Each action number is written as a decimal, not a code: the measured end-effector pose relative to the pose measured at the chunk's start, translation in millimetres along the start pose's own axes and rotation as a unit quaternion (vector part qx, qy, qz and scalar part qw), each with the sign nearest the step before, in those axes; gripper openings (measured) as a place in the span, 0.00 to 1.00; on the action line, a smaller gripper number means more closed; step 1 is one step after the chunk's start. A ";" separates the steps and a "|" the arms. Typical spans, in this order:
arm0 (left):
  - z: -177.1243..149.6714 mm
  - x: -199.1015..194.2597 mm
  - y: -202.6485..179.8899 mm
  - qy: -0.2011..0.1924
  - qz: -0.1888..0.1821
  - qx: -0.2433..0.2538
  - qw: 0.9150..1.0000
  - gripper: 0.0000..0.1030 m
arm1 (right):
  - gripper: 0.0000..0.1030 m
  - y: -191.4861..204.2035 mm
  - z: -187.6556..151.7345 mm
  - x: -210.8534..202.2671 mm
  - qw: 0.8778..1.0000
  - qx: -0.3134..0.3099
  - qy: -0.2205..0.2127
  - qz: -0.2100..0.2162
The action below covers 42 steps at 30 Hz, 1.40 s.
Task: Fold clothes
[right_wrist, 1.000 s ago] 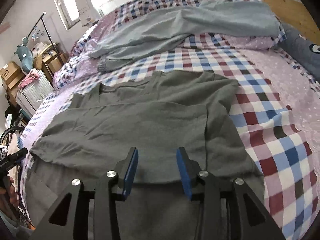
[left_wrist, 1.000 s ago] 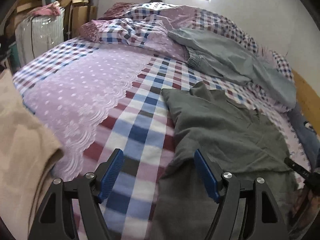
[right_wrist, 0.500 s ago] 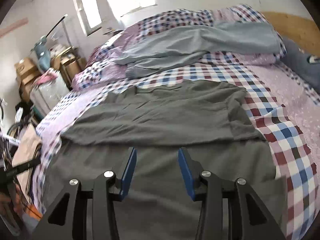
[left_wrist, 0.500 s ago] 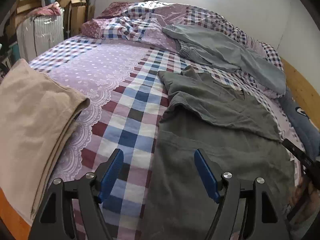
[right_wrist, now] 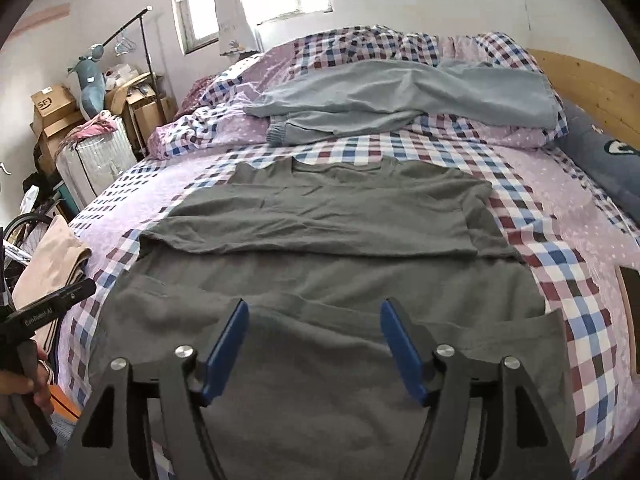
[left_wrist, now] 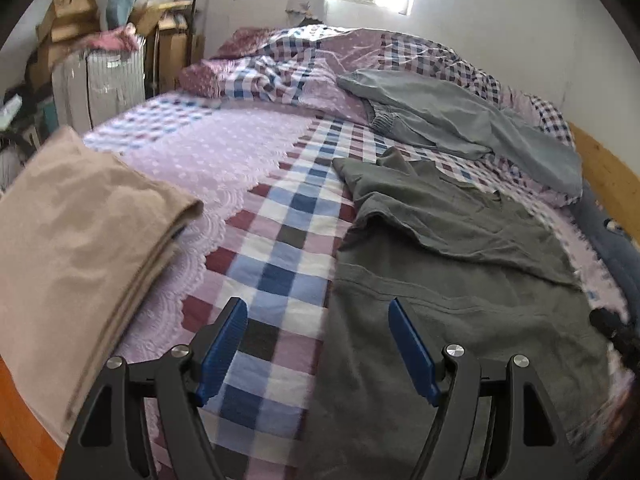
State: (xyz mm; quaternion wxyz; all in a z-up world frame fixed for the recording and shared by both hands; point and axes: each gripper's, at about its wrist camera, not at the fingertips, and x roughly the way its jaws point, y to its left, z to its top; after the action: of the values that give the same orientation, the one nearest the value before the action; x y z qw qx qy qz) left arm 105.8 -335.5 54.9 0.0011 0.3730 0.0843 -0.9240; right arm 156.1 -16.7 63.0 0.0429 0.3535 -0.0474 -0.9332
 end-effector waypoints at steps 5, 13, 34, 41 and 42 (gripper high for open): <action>-1.5 8.4 -2.6 0.013 -0.030 0.004 0.999 0.75 | 0.72 3.0 1.0 9.5 1.000 -0.005 0.009 0.005; -4.8 23.3 -16.3 0.037 -0.060 0.026 0.997 0.75 | 0.72 -1.0 2.3 22.9 0.999 0.016 0.027 0.024; 15.4 61.2 18.1 0.055 -0.151 -0.112 0.981 0.39 | 0.72 4.9 -3.7 39.9 0.997 0.021 0.054 0.049; 16.5 48.1 7.0 0.031 -0.160 -0.084 0.983 0.38 | 0.72 7.1 -4.2 43.5 0.997 0.019 0.056 0.049; 16.7 45.2 5.4 0.026 -0.165 -0.079 0.983 0.38 | 0.72 7.5 -4.2 43.8 0.997 0.018 0.056 0.049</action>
State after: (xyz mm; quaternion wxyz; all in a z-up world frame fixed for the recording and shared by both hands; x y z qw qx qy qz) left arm 62.0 -340.7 34.7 -0.1242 0.3767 0.2177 -0.8918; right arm 126.6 -29.3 32.0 0.0849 0.4030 -0.0795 -0.9078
